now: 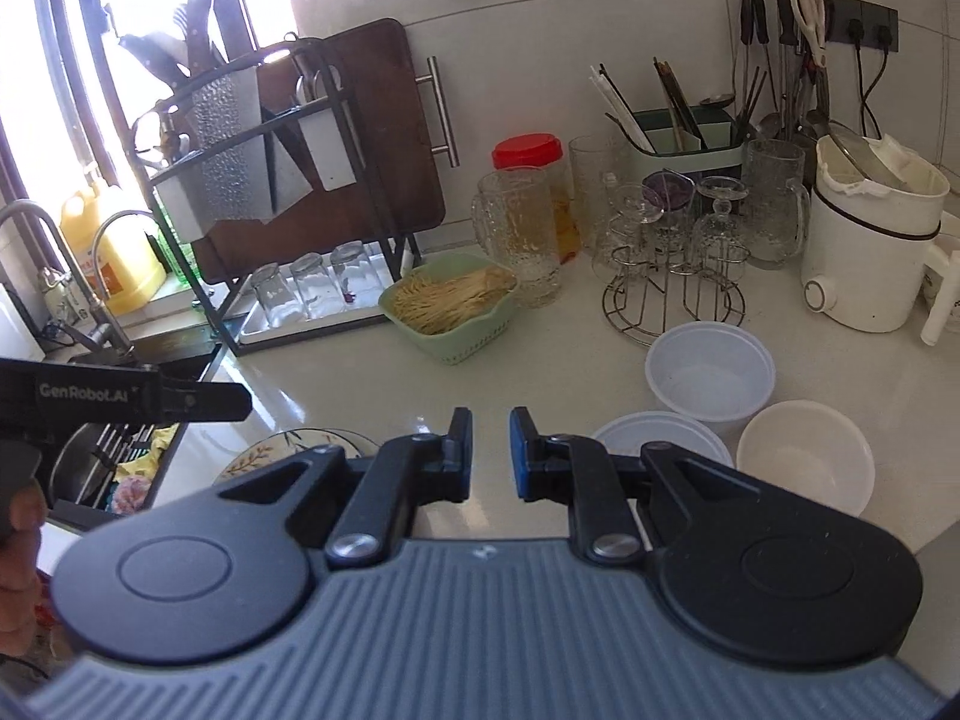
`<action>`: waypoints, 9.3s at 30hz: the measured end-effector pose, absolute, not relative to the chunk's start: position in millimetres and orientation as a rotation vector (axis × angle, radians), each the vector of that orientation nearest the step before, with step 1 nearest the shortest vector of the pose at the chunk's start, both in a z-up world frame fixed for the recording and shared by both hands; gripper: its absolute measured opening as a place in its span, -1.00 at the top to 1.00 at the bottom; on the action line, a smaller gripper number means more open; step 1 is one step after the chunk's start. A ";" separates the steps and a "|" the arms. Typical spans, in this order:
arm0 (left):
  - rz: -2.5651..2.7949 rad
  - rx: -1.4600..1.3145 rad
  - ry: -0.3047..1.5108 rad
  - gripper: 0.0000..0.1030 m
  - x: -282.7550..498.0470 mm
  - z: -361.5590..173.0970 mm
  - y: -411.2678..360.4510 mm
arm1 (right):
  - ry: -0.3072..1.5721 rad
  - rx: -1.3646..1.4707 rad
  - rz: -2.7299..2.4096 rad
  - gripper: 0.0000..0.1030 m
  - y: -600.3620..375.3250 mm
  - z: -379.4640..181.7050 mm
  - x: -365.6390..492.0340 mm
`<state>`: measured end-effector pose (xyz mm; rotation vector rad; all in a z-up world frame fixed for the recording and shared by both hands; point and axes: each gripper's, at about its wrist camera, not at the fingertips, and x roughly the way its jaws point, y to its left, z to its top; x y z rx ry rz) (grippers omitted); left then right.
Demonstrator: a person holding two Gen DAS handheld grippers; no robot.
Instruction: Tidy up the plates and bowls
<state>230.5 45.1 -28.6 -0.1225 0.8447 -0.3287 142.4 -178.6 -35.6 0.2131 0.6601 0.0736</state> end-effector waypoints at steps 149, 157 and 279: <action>-0.447 -0.090 0.892 0.14 249.3 -26.6 -56.6 | 0.564 0.298 -0.008 0.63 -243.7 -22.4 136.9; -0.465 -0.083 0.891 0.14 243.0 -26.8 -77.2 | 0.570 0.312 -0.032 0.63 -263.2 -27.1 128.9; -0.484 -0.146 1.101 0.47 406.6 -114.3 -175.0 | 0.707 0.548 -0.008 0.52 -355.5 -125.2 265.4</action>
